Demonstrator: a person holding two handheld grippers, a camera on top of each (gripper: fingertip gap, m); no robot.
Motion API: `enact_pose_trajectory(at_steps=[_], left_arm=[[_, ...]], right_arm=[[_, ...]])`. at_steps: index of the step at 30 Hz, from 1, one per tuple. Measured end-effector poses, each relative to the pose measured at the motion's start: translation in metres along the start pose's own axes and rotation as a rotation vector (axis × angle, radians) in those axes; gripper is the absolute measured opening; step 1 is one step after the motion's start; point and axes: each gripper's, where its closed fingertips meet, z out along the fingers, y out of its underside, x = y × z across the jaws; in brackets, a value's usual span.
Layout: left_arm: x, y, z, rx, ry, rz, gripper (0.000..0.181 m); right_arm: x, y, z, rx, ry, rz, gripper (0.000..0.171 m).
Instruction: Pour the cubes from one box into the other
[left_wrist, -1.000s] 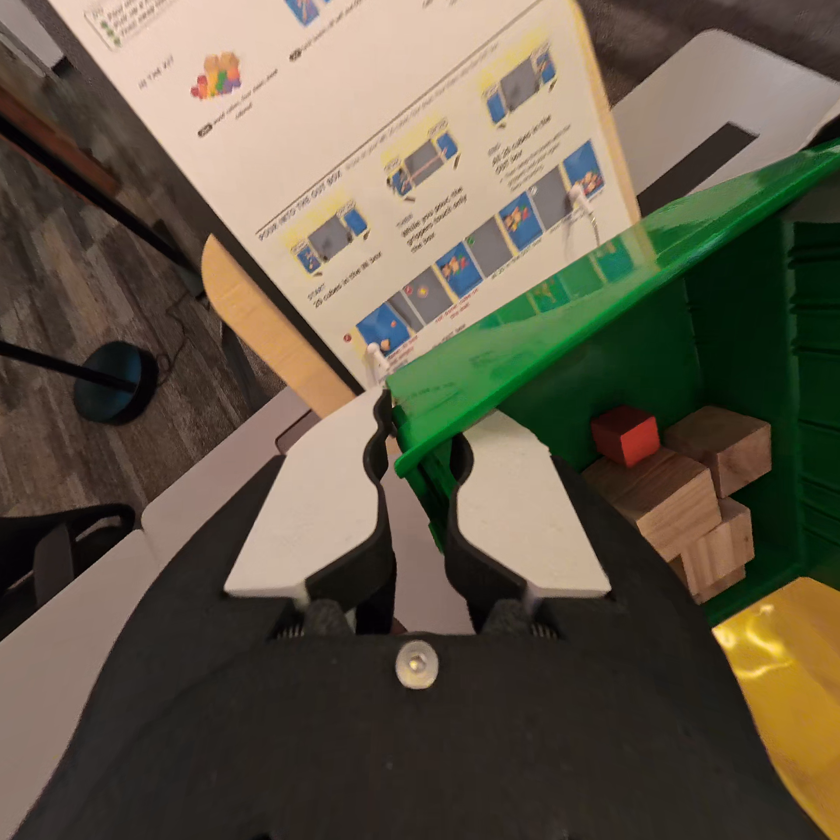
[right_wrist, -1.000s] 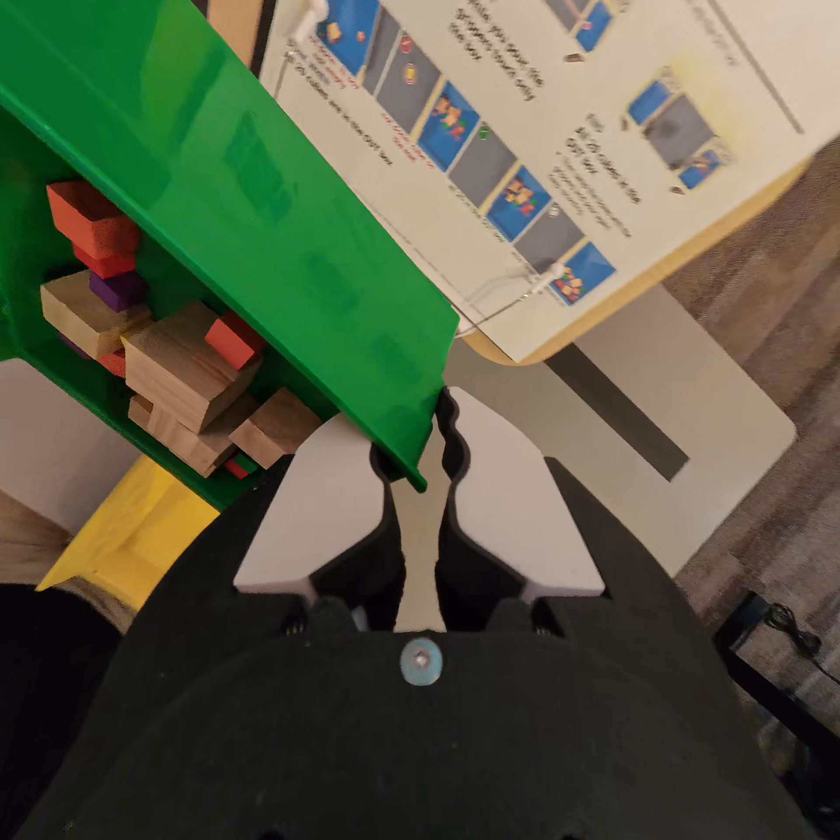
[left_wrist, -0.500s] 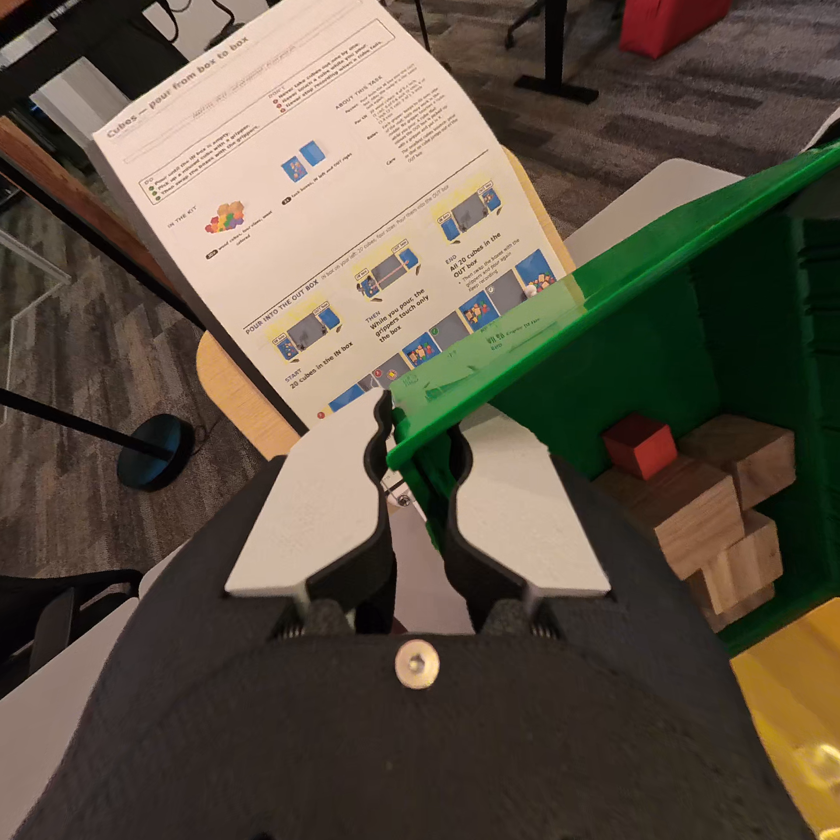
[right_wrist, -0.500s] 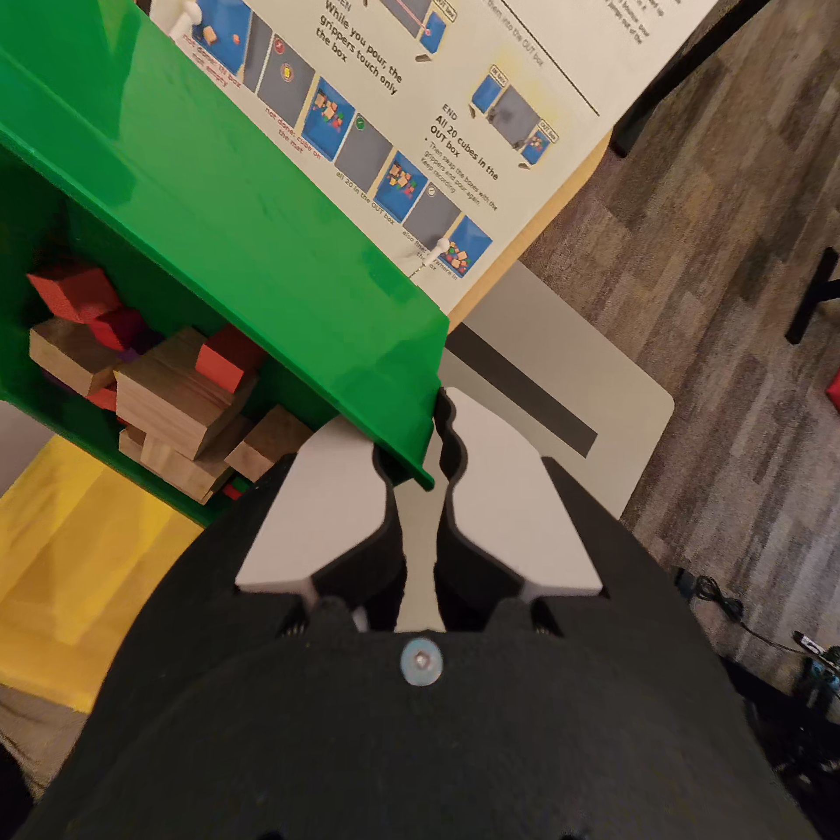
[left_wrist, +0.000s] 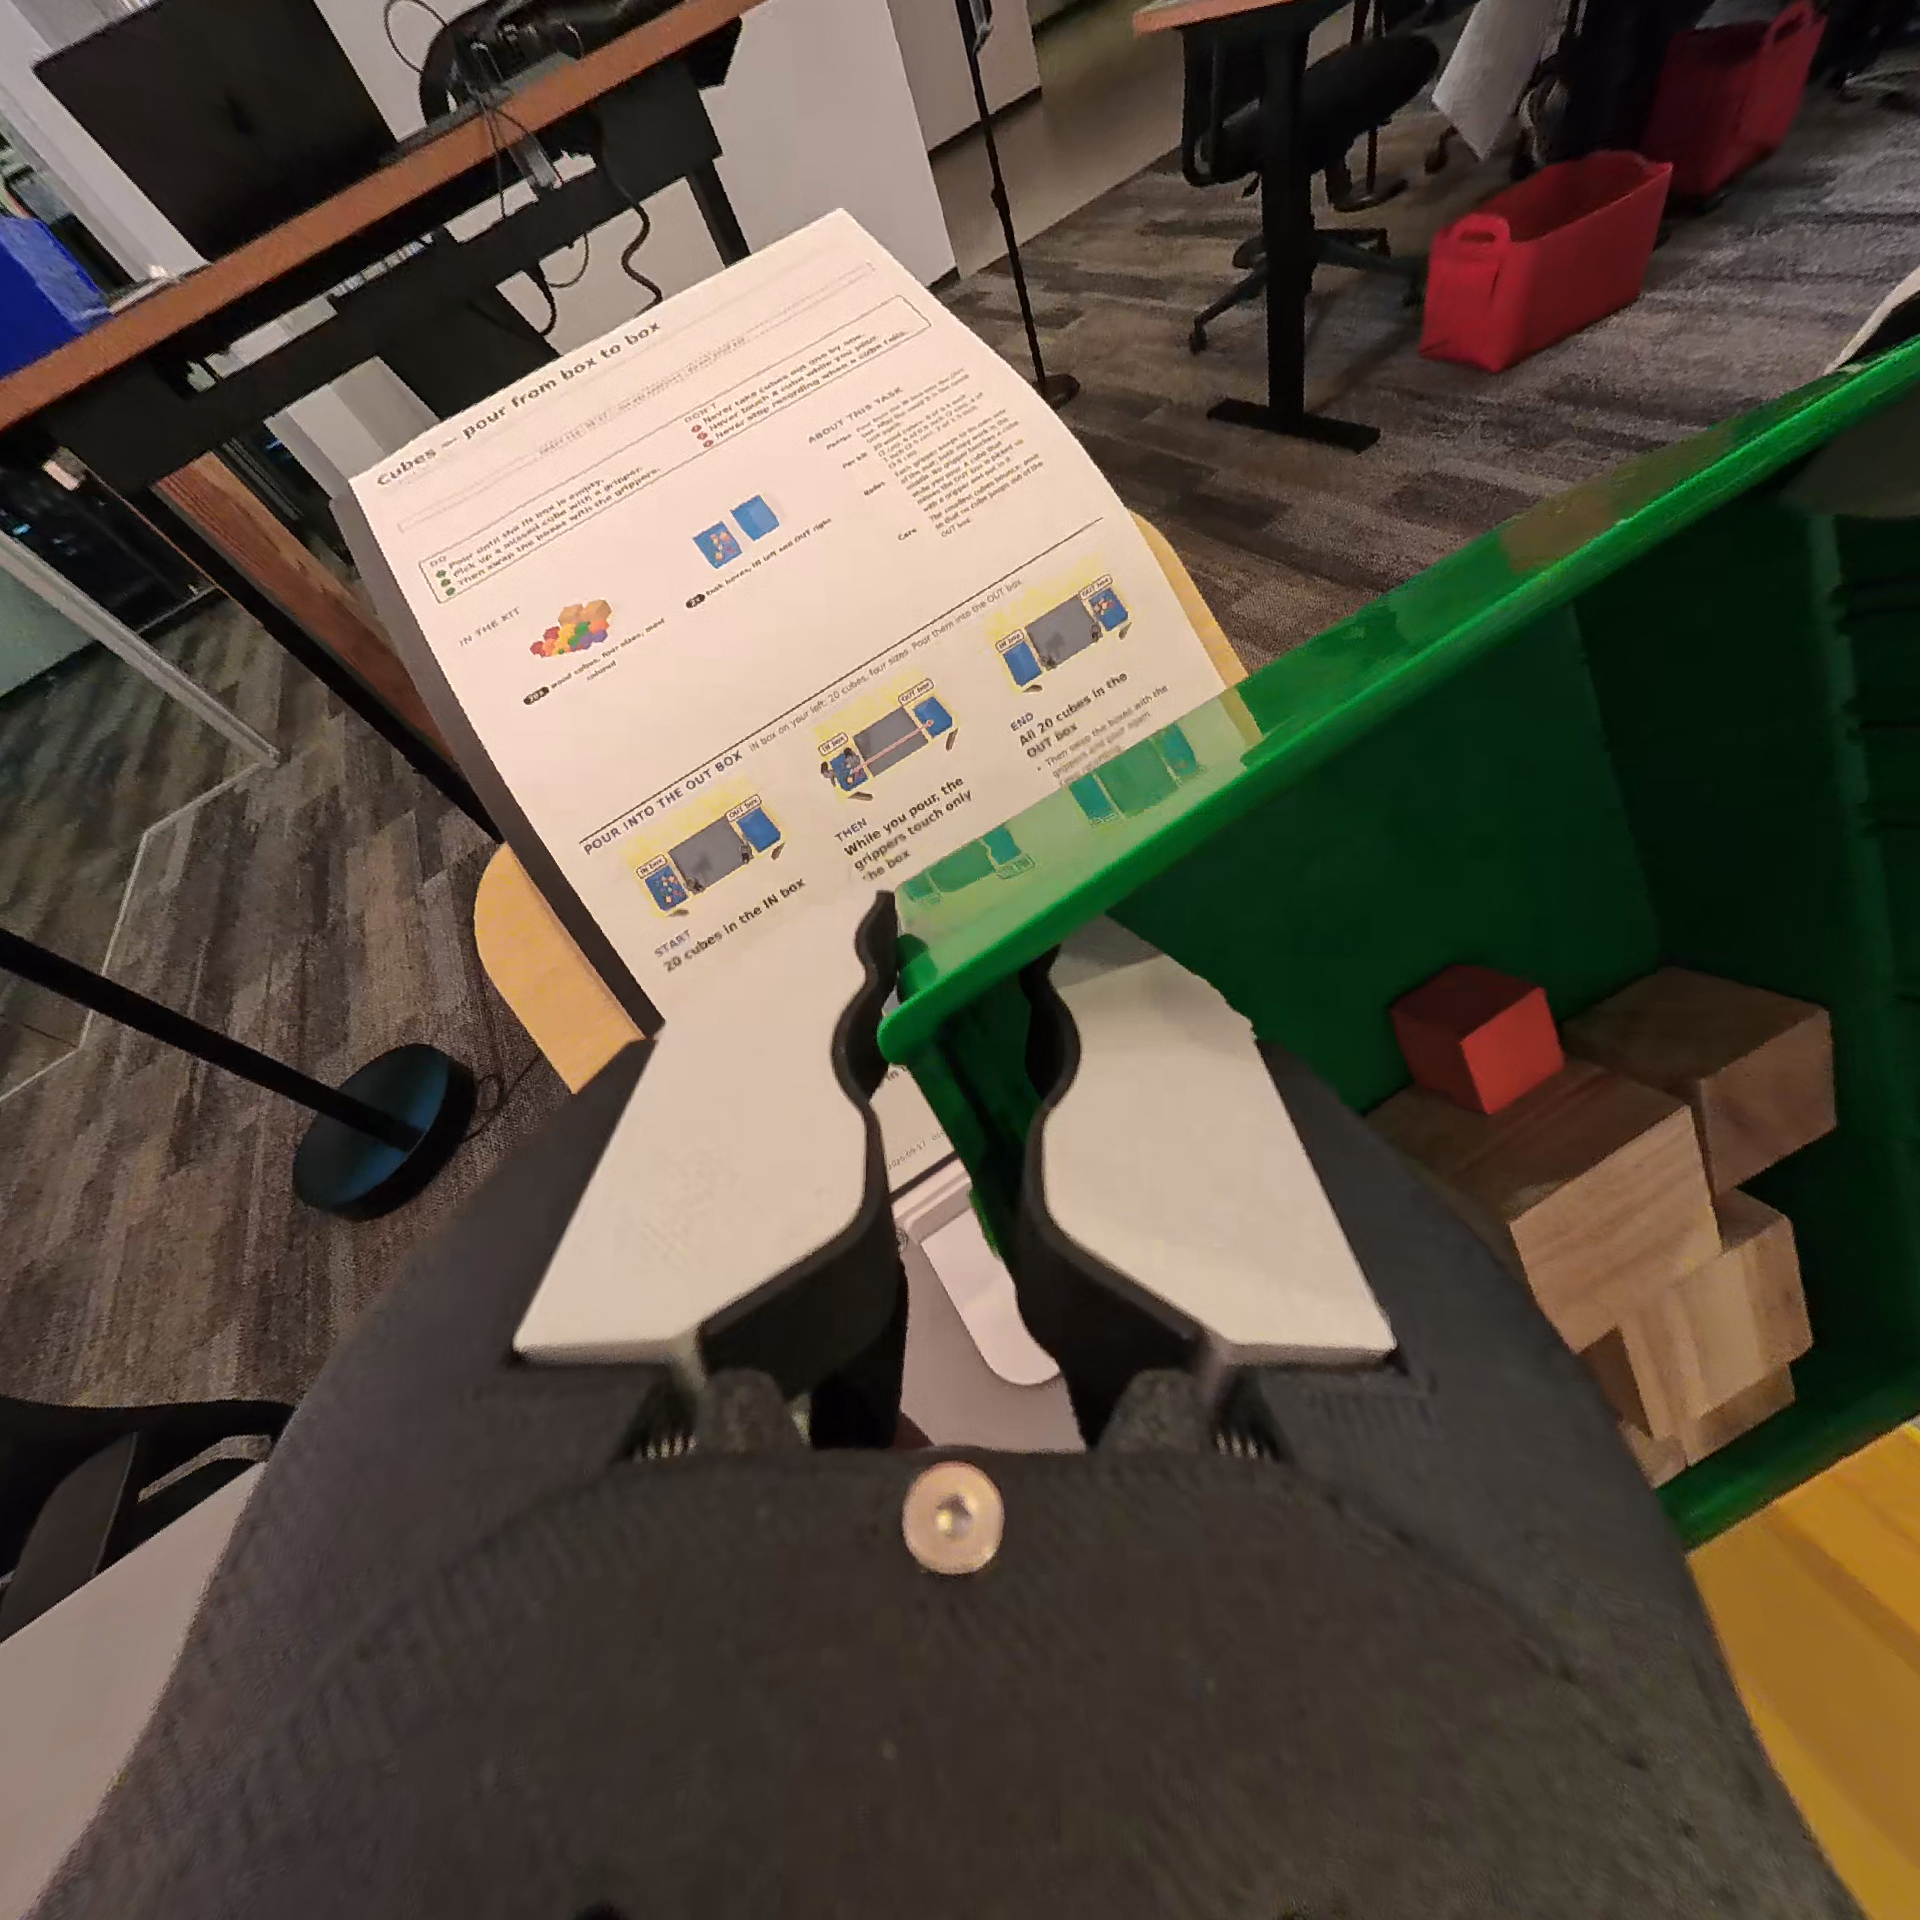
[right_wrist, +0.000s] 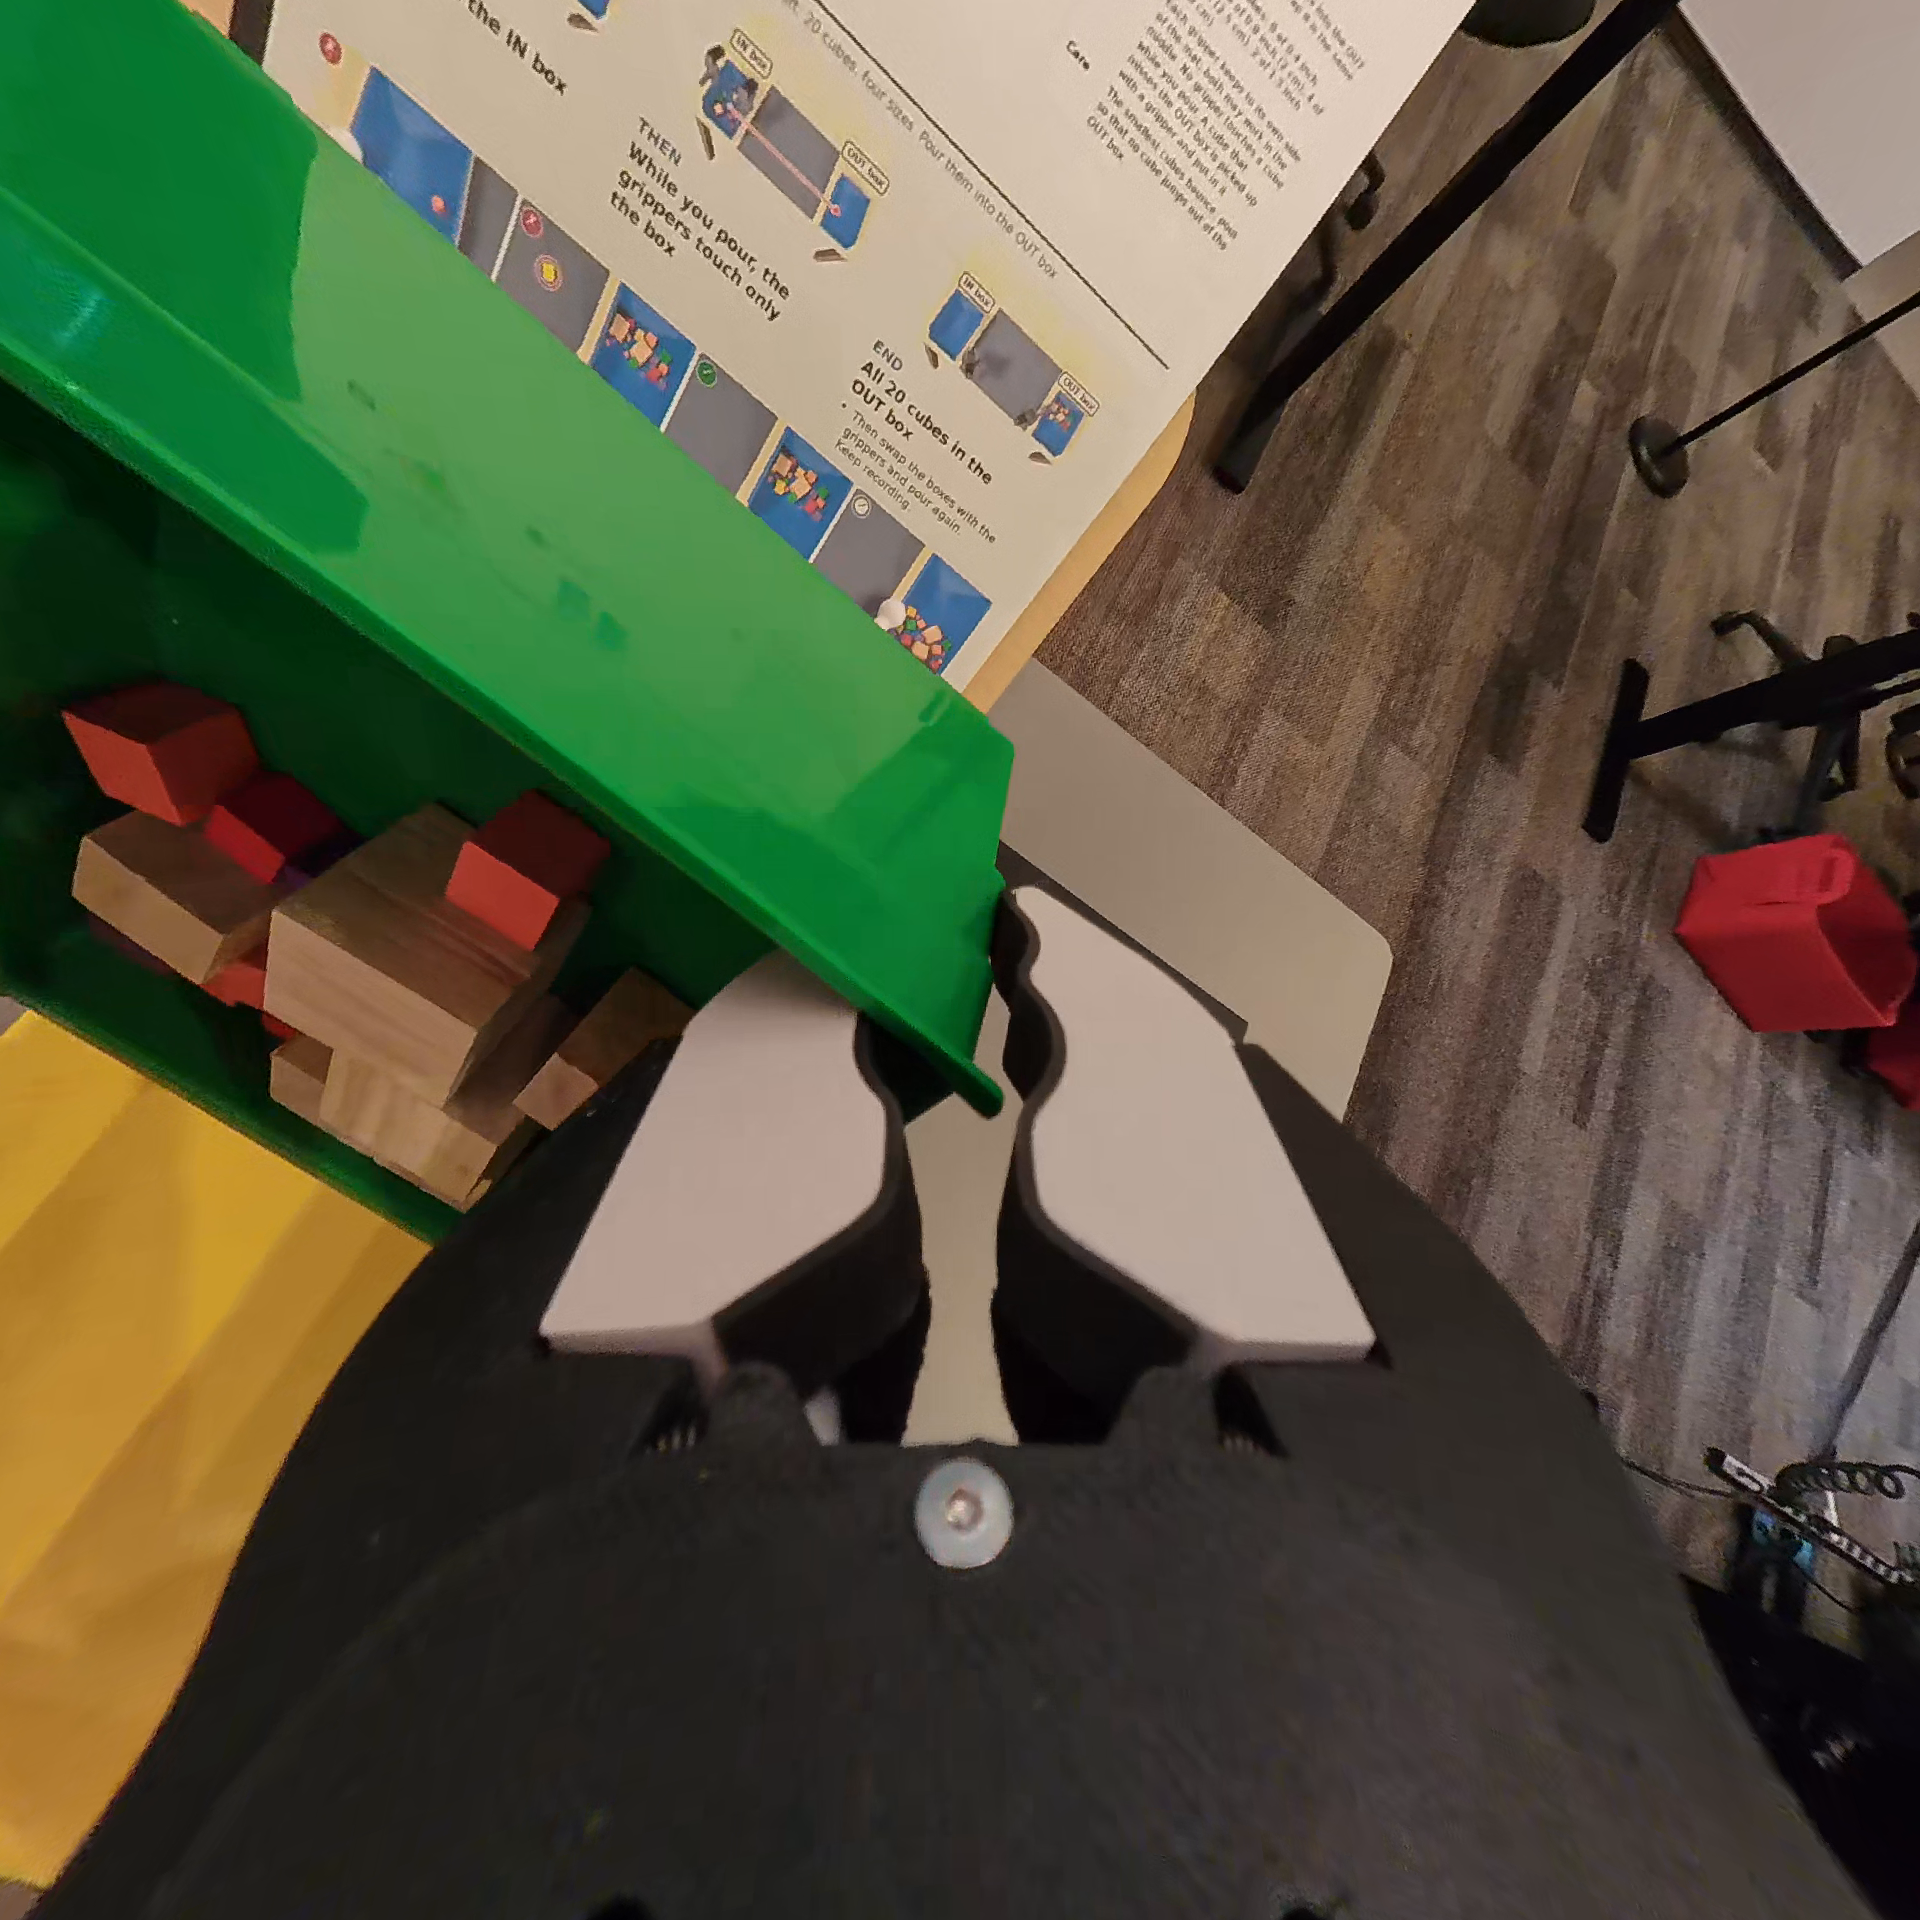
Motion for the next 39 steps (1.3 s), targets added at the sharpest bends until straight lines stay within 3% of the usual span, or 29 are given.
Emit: enact_pose_trajectory(at_steps=[13, 39], left_arm=[[0.006, 0.016, -0.018, 0.102, -0.067, 0.009, 0.022], [0.018, 0.008, -0.055, 0.303, -0.185, 0.058, 0.022]], right_arm=[[-0.017, 0.007, -0.004, 0.079, 0.051, -0.03, 0.009], [-0.026, 0.014, -0.034, 0.254, 0.17, -0.041, 0.007]])
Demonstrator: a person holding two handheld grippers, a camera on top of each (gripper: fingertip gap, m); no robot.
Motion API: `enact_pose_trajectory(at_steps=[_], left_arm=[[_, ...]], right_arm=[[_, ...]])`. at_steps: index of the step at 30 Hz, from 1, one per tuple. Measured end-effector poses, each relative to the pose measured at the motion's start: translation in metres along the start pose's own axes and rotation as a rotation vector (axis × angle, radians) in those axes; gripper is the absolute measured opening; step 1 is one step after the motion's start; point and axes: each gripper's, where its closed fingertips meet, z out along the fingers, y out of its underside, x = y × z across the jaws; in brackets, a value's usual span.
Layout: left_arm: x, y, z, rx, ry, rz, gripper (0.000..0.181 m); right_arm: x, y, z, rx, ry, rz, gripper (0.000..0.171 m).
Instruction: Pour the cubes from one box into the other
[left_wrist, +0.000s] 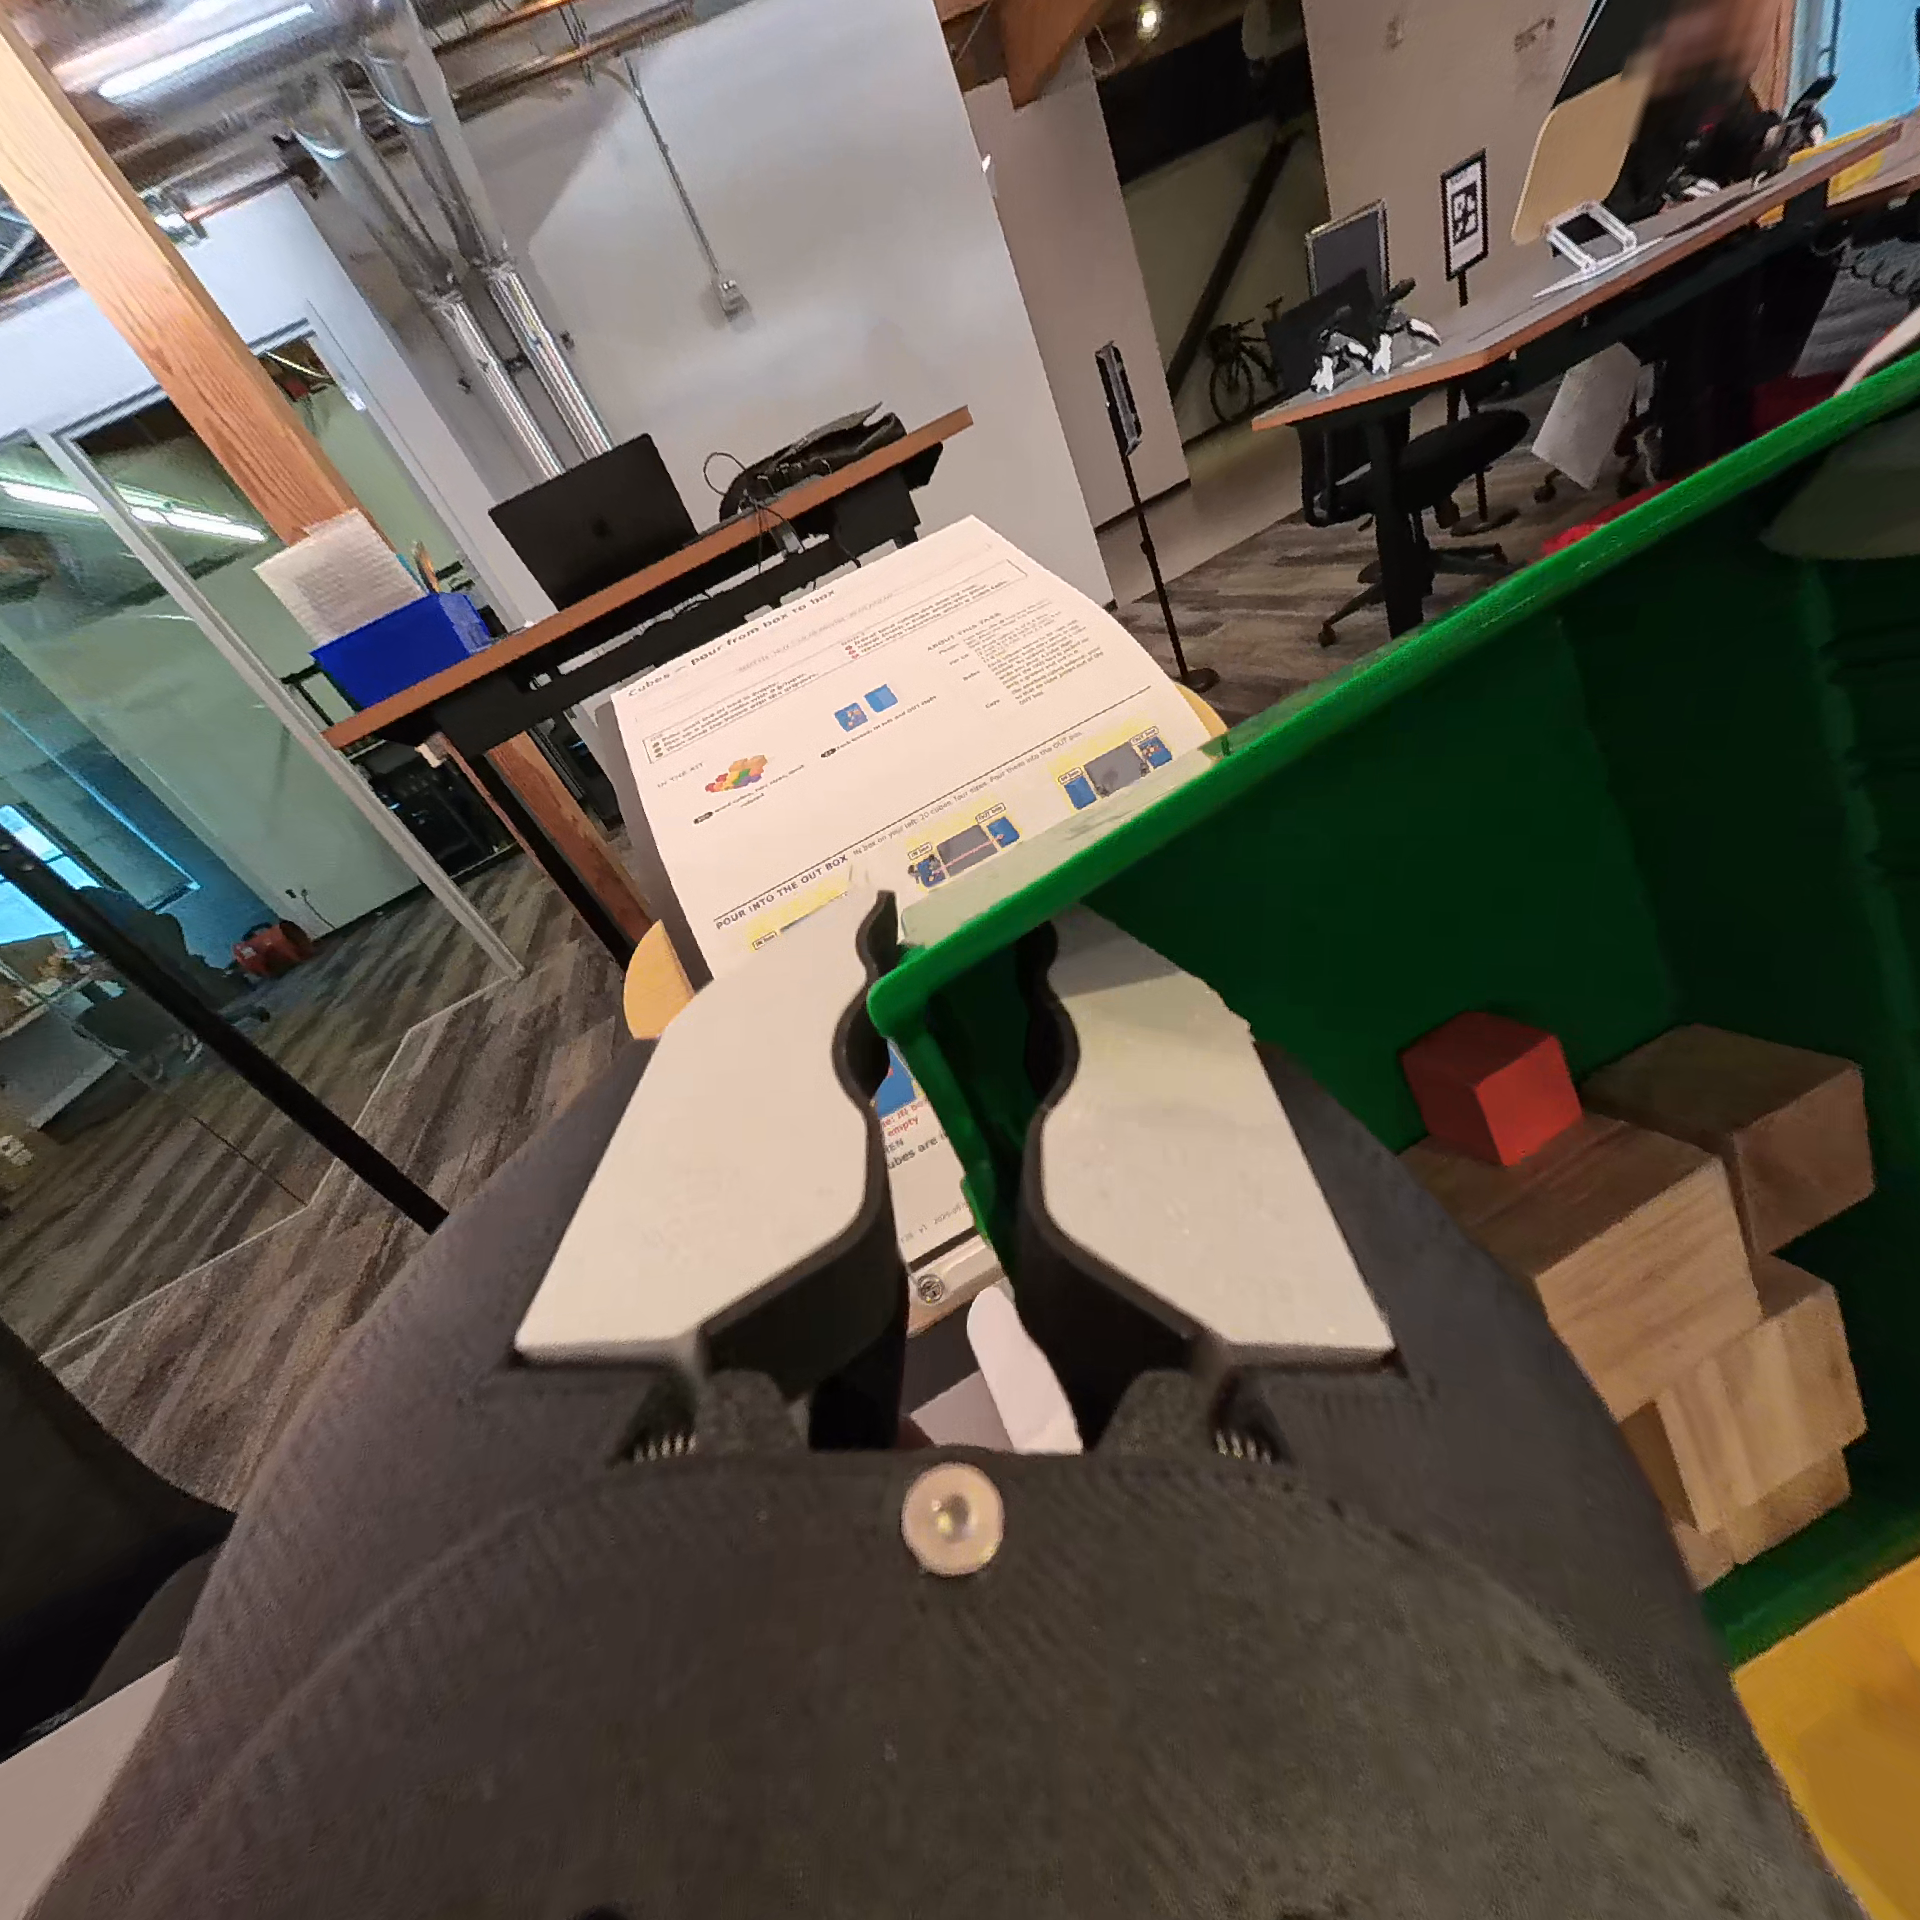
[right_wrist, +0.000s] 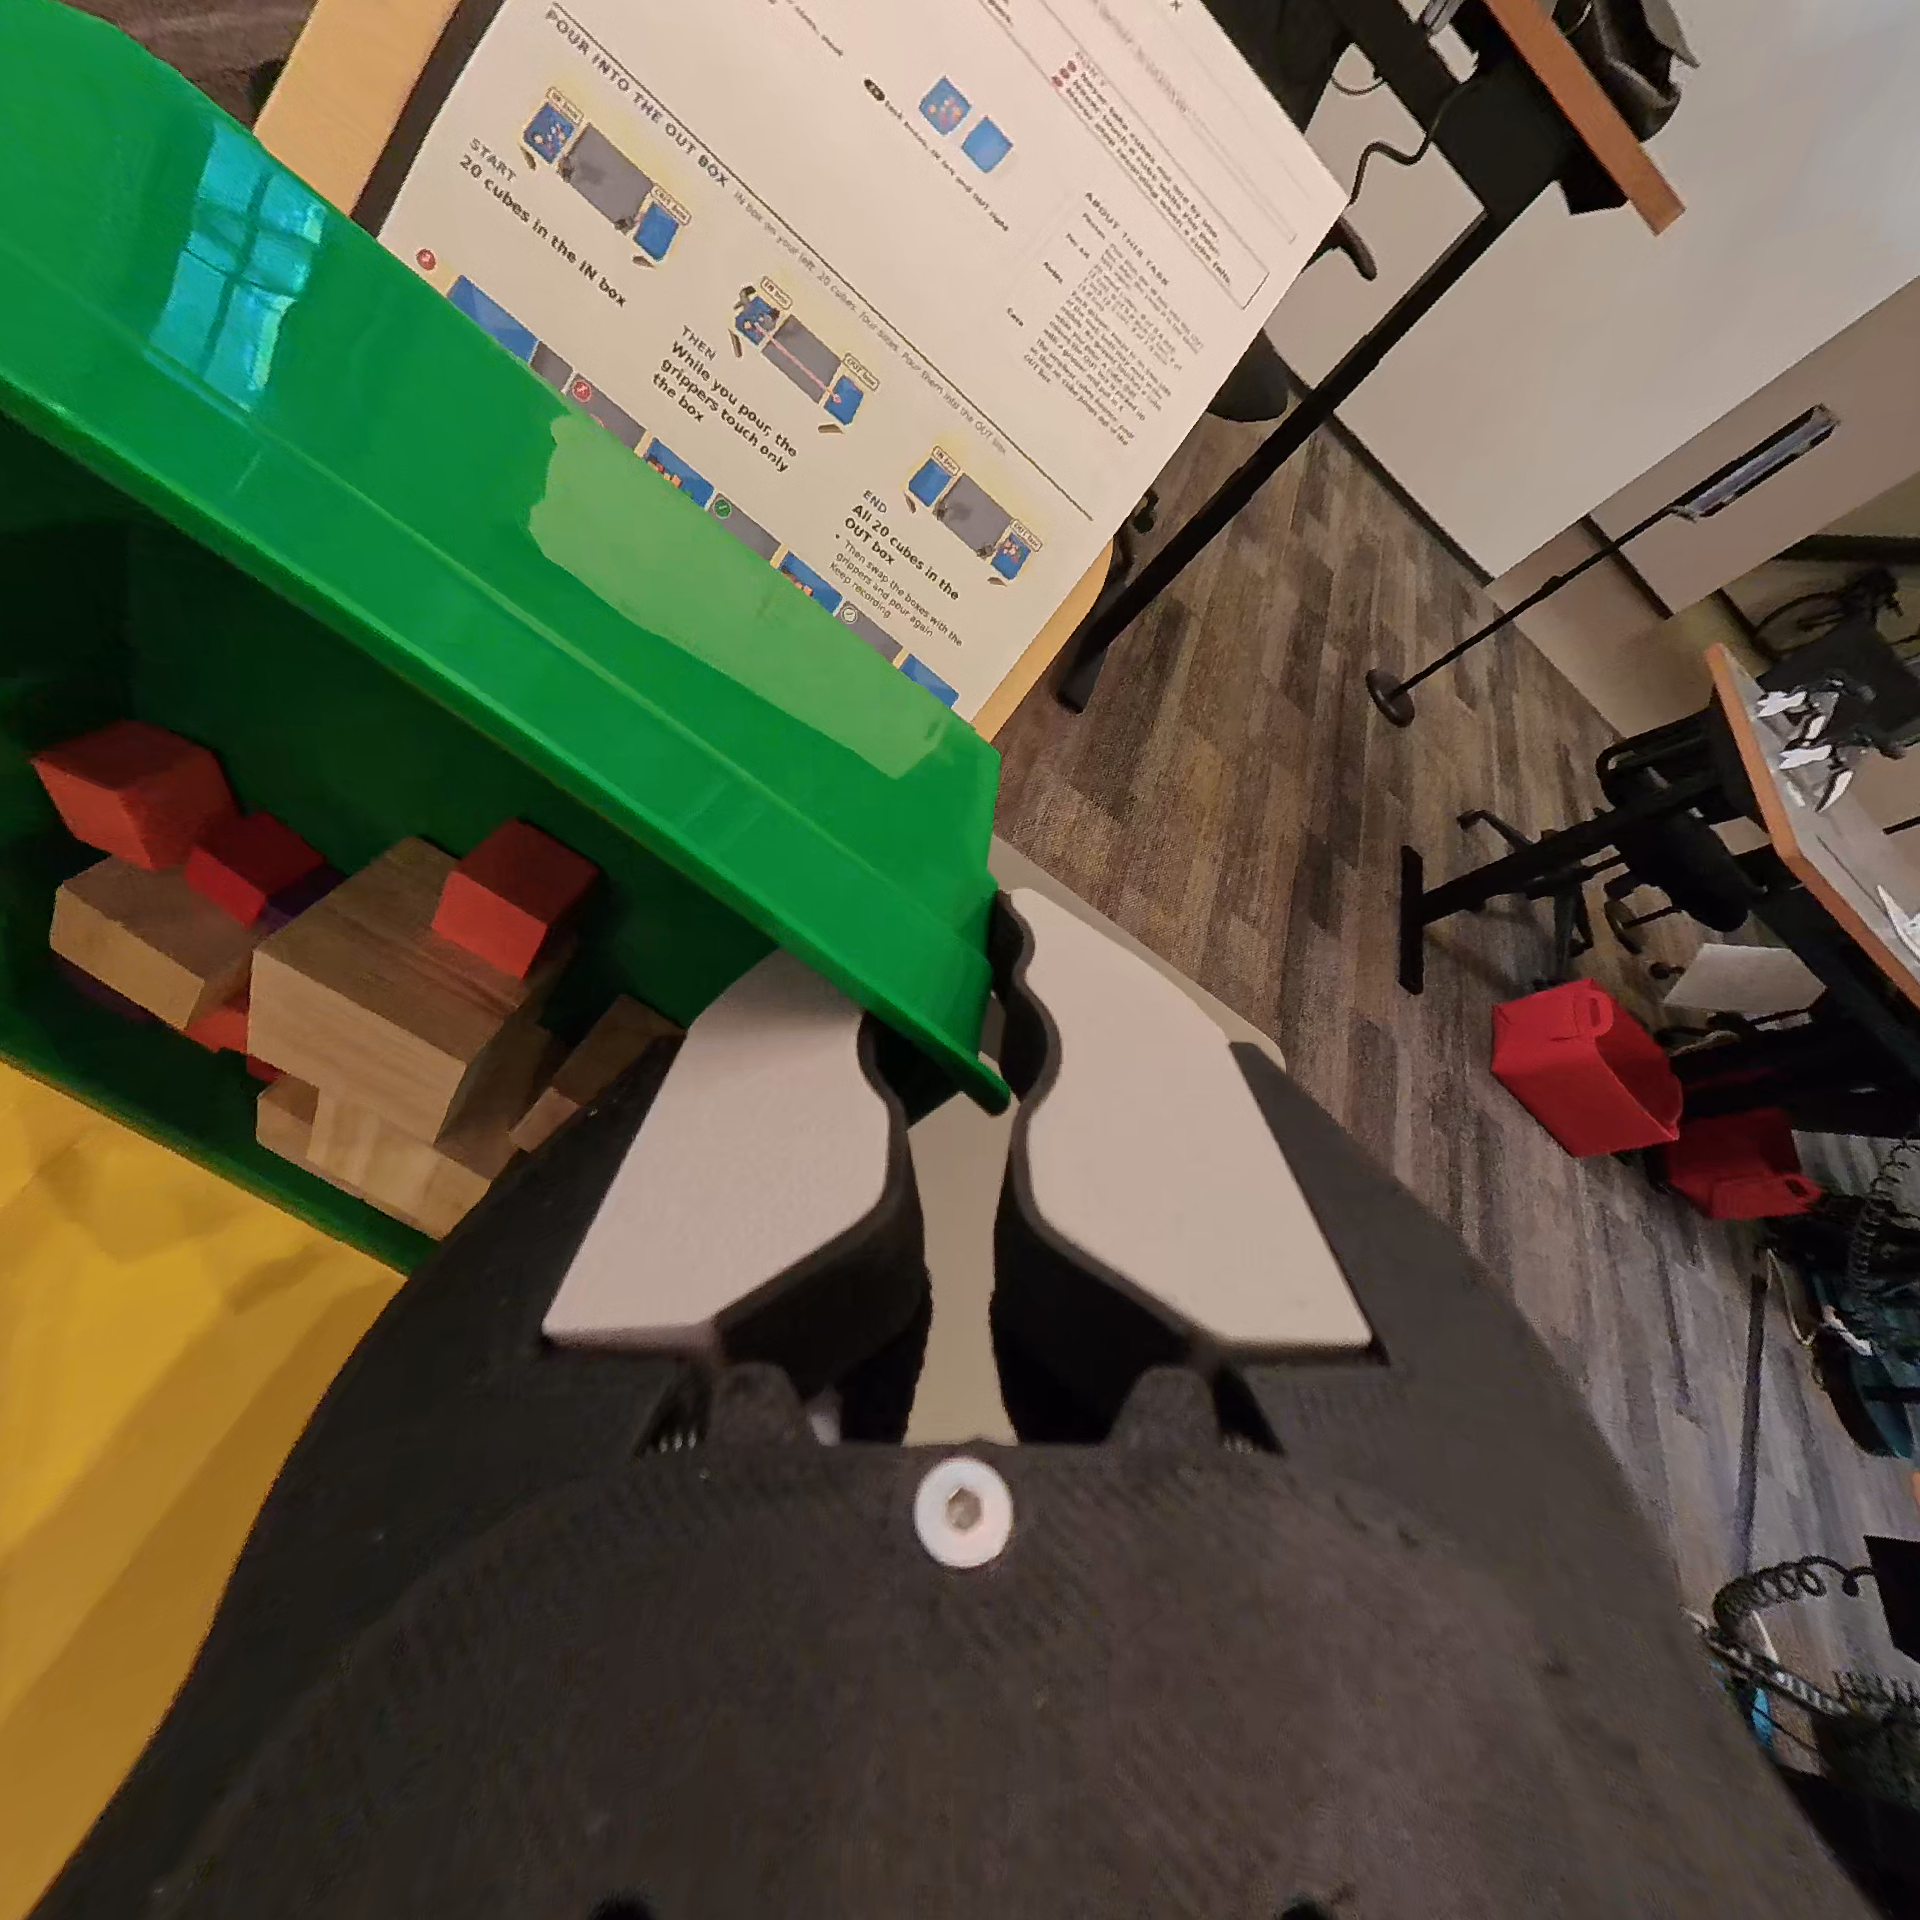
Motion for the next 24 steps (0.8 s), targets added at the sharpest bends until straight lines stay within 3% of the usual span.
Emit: enact_pose_trajectory(at_steps=[24], left_arm=[[0.004, -0.008, -0.035, 0.127, -0.072, 0.03, 0.022]], right_arm=[[-0.013, 0.003, -0.029, 0.117, 0.077, -0.032, 0.007]])
